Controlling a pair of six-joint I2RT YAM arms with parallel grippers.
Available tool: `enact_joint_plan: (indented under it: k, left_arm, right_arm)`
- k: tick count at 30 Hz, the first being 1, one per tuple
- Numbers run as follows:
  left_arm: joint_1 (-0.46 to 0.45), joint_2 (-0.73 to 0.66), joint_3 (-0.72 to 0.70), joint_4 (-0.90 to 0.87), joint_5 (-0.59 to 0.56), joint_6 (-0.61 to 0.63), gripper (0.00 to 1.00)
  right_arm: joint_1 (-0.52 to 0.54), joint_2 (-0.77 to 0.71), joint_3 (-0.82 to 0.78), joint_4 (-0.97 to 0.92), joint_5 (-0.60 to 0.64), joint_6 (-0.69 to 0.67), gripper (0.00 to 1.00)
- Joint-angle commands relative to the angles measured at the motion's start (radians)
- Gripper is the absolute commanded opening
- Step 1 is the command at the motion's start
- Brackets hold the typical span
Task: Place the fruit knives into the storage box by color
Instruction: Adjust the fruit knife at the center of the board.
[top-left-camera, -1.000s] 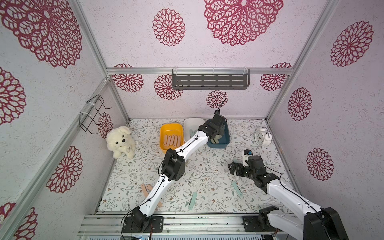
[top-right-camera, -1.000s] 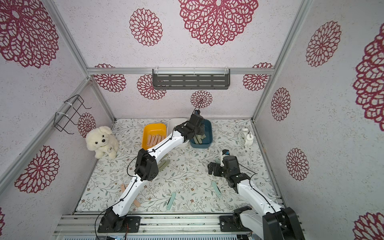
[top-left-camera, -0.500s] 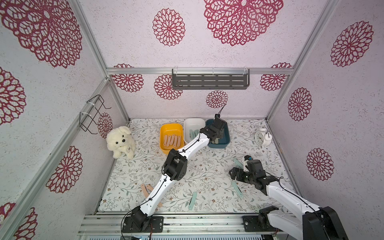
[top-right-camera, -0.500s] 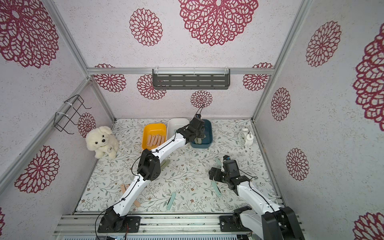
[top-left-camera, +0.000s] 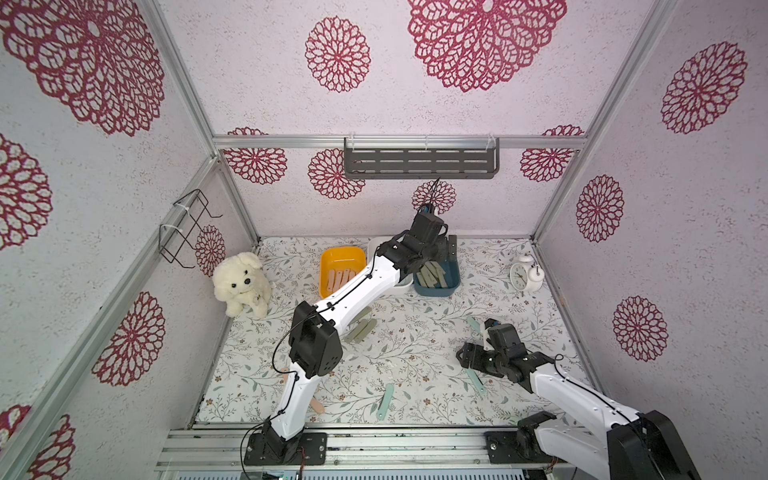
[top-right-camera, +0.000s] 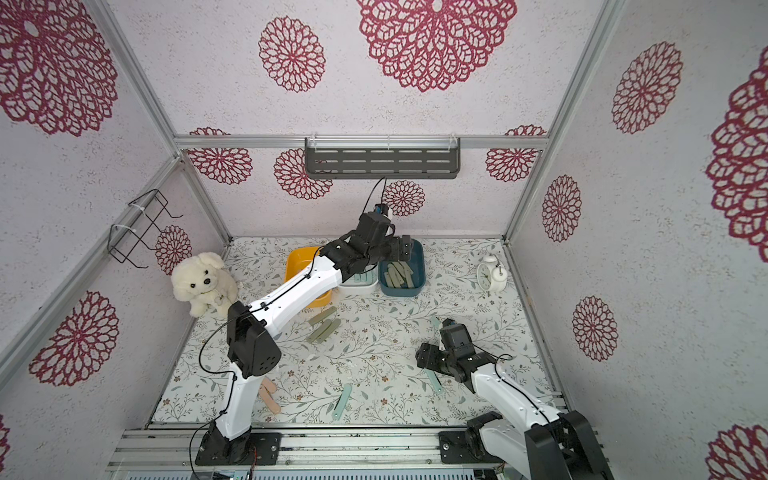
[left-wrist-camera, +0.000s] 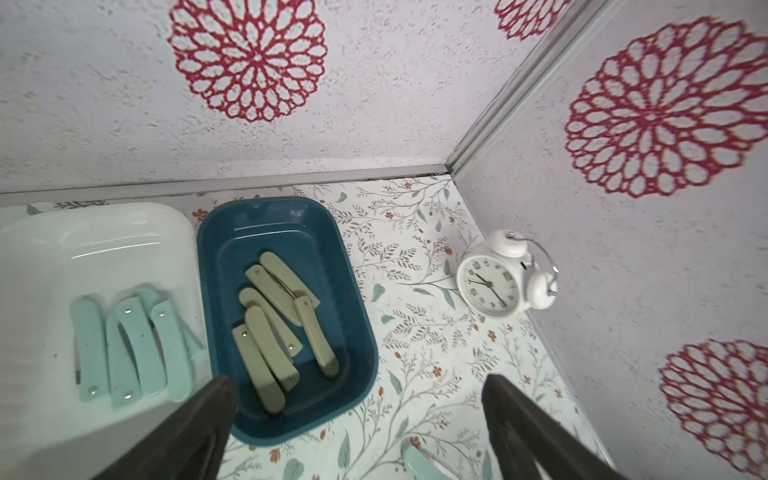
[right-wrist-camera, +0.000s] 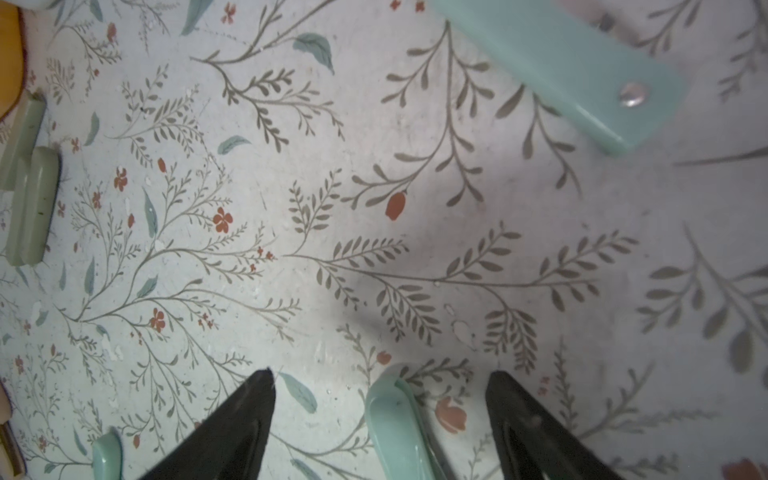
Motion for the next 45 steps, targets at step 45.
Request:
enact_joint_plan:
  k: [45]
  left_arm:
    - [-0.010,-0.497,-0.837,0.133,0.081,-0.168,0.97]
  right_arm:
    - [0.456,-0.147,-0.049,-0.282,0.098,0.491,0.66]
